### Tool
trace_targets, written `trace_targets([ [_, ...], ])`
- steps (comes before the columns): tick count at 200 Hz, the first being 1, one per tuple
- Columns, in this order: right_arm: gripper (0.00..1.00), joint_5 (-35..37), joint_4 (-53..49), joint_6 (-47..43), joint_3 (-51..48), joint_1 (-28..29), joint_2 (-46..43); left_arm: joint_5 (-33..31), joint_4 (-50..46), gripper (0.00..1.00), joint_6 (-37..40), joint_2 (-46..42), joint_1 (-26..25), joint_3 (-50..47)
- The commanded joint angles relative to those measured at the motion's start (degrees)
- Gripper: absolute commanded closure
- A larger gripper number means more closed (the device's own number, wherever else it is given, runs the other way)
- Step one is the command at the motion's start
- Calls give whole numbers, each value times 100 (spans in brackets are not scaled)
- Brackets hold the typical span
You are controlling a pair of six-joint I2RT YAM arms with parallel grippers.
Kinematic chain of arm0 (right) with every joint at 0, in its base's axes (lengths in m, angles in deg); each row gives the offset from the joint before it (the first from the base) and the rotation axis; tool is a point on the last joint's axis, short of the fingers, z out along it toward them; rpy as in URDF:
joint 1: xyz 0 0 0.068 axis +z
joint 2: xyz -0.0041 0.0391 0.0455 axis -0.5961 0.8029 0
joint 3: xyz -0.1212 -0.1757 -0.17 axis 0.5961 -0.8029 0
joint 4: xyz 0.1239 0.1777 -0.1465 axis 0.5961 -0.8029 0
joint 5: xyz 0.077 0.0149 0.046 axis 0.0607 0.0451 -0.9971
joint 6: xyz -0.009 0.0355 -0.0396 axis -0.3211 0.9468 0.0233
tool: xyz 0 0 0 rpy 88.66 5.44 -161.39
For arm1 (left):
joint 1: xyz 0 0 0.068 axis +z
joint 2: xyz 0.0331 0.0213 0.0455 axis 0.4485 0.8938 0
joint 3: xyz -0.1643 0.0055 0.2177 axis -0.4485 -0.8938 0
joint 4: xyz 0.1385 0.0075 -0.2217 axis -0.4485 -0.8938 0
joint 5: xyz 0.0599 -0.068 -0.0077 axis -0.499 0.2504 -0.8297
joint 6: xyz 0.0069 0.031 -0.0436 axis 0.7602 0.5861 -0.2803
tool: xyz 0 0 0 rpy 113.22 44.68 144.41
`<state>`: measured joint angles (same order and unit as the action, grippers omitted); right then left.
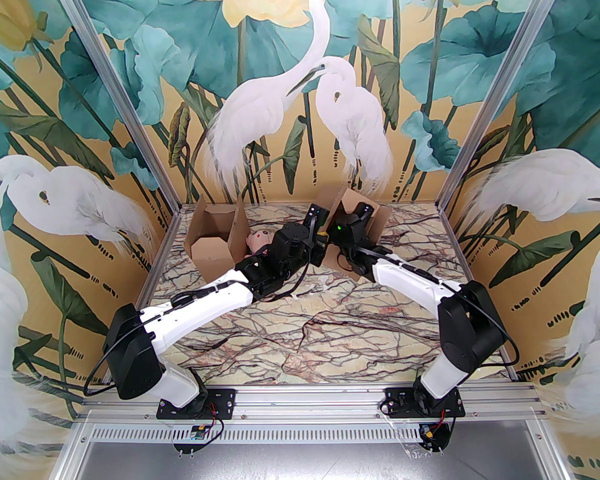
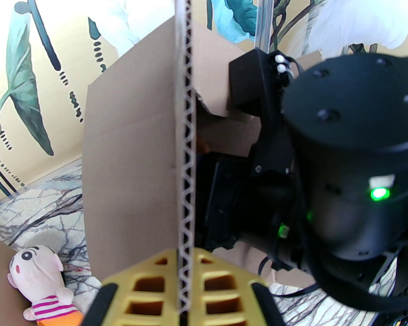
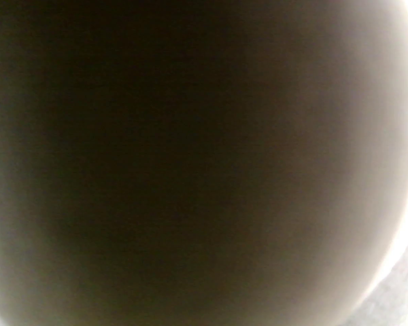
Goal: Unpack the express box
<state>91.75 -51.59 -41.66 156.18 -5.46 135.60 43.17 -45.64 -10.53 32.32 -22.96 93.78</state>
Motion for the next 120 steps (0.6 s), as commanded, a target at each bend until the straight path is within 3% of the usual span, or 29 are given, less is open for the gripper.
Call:
trace_targets([
  [1,95,-529,445,-503,-174,27,-188,-136,88,100,-71,-11,-73,487],
  [9,100,-666,439,-623,-220,71,-282,-185,-113,100,-120,38,-41,593],
  [36,100,-1139,431,-942,-440,236,-774,-22,-434,100,-555,54,274,608],
  [120,100,-1250,698,-1730,-1485,543,-2596,538,-1124,100,-1246,213,960,723],
])
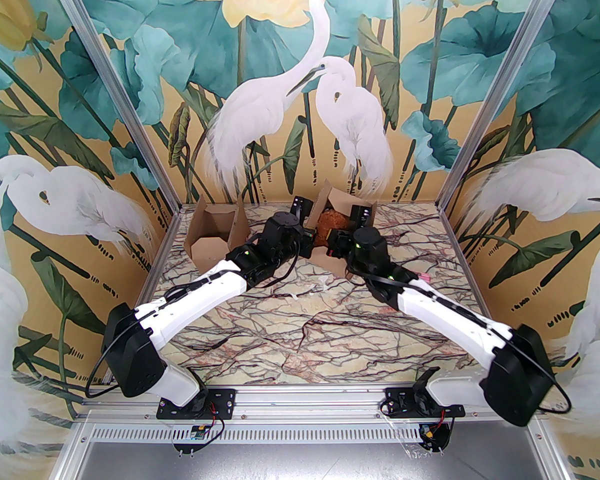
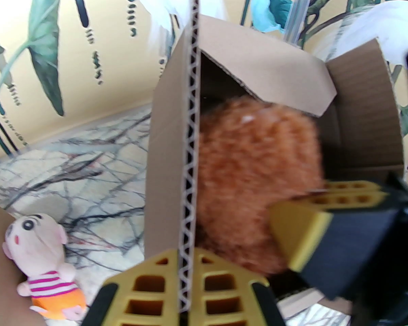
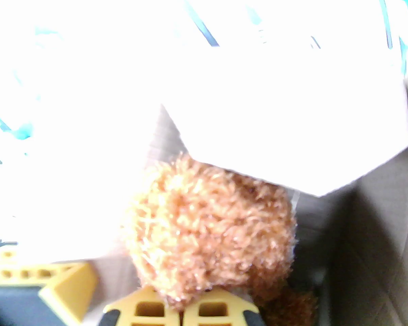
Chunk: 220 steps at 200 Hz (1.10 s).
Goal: Unpack the express box
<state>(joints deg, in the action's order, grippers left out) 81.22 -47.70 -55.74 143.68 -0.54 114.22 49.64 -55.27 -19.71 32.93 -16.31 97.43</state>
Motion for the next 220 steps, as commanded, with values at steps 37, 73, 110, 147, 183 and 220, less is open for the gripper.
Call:
trace_targets([
  [37,100,-515,1084,-758,-431,64,-833,231,-613,100,-694,438,418,613],
  [73,100,-433,1894,-960,-645,60,-996,397,-884,100,-898,580,510,708],
  [110,100,68,2601,-1090,-599,49,-922,363,-1057,100,-953,672,517,774],
  [147,100,161,3134,-1144,-232,7,-682,304,-1298,100,-1034,827,518,906],
  [183,100,104,3273,-696,39,-284,-537,117,-1522,100,-1145,928,544,969],
  [220,100,-44,2238,-320,418,-690,-802,-55,-1802,100,-1258,1017,616,1125],
])
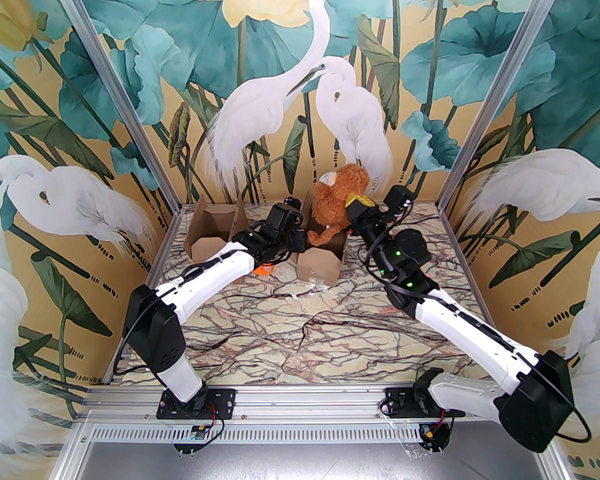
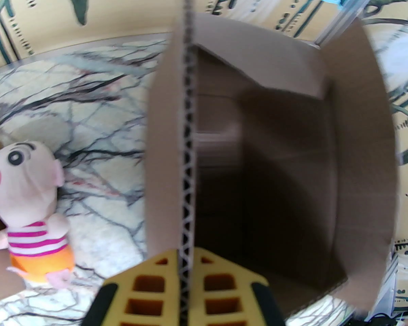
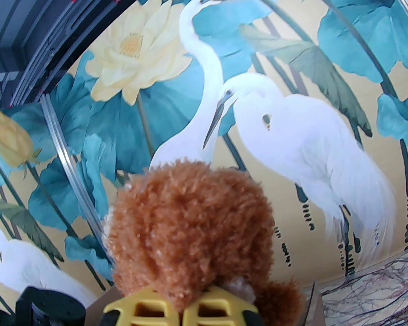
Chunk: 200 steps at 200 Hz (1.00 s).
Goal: Unpack the express box
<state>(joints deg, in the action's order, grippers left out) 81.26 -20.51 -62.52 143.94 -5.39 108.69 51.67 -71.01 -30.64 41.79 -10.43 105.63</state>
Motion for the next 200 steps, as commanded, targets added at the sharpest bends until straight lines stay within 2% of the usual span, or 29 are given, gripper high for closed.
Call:
trace_targets([
  [1,100,-48,-532,364,405,-212,-264,-260,-234,100,-166,138,27,316],
  [34,100,-63,-2659,788,575,-973,-682,-94,-456,100,-394,334,185,478],
  [64,100,-379,-3520,946,136,-1499,-1023,-70,-485,100,-563,434,258,529],
  [80,100,-437,-3715,855,-97,-1577,-1028,-18,-502,95,-648,505,300,573],
  [109,100,-820,-4188,545,-170,-1731,-125,125,-512,86,-677,601,299,738],
  [121,100,-925,-3957,466,-353,-1731,298,153,-542,79,-680,625,305,813],
  [147,98,-904,-3300,376,-598,-1756,1094,153,-582,76,-619,620,310,867],
  [173,92,-992,-3349,163,-224,-1807,1965,219,-568,68,-565,655,312,923],
  [183,85,-1018,-3429,85,-61,-1811,2239,240,-506,62,-532,664,309,946],
  [193,62,-1027,-3506,39,89,-1819,2428,237,-434,53,-499,627,308,930],
  [196,50,-1028,-3510,23,114,-1819,2469,226,-406,50,-492,611,307,925],
  [200,42,-1031,-3532,-12,140,-1823,2494,233,-359,46,-464,589,315,912],
])
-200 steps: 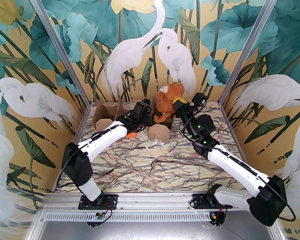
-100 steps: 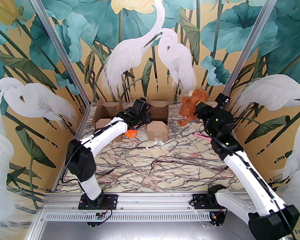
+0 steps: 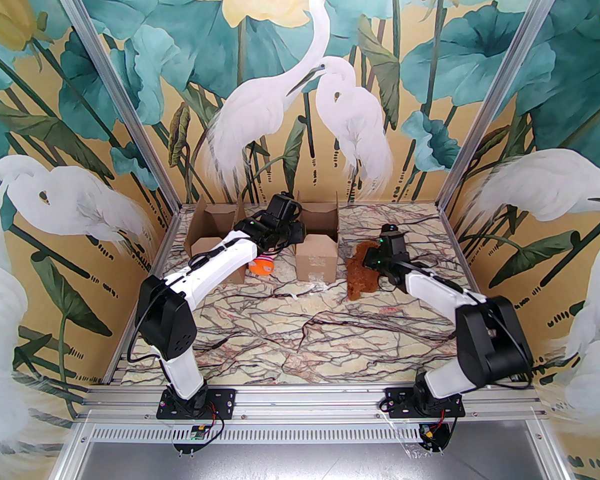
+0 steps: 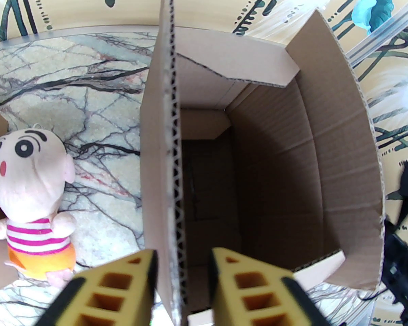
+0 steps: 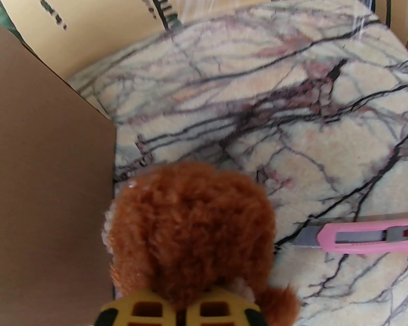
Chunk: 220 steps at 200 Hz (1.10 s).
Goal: Unpack the express box
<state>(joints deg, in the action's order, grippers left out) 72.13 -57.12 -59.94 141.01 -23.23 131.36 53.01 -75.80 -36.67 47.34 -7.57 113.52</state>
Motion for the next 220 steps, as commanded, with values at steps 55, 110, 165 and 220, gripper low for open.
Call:
trace_targets([
  [55,1,639,-231,-566,31,-36,-1280,32,1392,1,866,-1471,-108,-1158],
  [110,1,1895,11,-1248,-1982,-45,-3785,-1447,1750,0,1584,-4430,-109,-3889],
  [165,1,2058,1855,-1934,-3609,-958,-3786,-2306,1944,1,1851,-6005,1092,-6194],
  [220,1,468,4928,-2394,-3587,-1299,-1848,-2022,5724,1,2235,-4419,2187,-7624],
])
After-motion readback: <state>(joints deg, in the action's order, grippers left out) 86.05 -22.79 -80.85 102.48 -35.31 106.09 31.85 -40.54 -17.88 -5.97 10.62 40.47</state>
